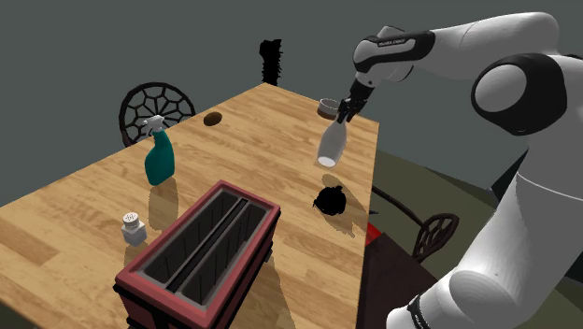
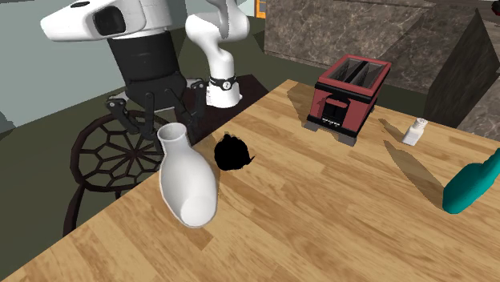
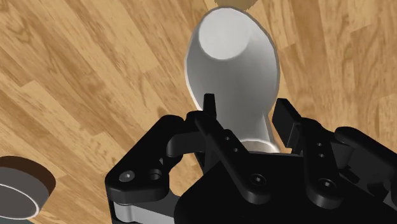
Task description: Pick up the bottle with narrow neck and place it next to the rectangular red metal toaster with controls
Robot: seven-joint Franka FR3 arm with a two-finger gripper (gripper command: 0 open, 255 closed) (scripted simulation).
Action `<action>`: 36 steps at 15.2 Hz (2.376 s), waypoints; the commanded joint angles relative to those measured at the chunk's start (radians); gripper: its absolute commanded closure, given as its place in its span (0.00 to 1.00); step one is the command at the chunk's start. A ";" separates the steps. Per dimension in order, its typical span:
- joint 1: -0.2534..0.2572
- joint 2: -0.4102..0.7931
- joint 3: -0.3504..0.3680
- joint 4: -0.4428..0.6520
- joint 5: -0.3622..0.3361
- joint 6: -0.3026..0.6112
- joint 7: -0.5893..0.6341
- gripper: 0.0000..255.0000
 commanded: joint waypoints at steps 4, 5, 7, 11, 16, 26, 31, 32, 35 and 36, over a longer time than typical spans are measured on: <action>-0.001 -0.013 -0.003 0.051 -0.008 -0.062 0.009 1.00; -0.001 -0.015 -0.003 0.062 -0.009 -0.075 0.011 1.00; -0.002 -0.017 -0.004 0.086 -0.011 -0.101 0.014 1.00; -0.003 -0.019 -0.005 0.137 -0.014 -0.153 0.020 1.00; -0.007 -0.015 -0.007 0.208 -0.016 -0.221 0.026 1.00; -0.020 0.014 -0.010 0.384 -0.009 -0.369 0.035 1.00; -0.032 0.044 -0.011 0.495 0.000 -0.451 0.039 1.00; -0.035 0.051 -0.012 0.520 0.003 -0.468 0.039 1.00; -0.046 0.078 -0.012 0.601 0.012 -0.524 0.042 1.00; -0.051 0.088 -0.012 0.631 0.015 -0.544 0.043 1.00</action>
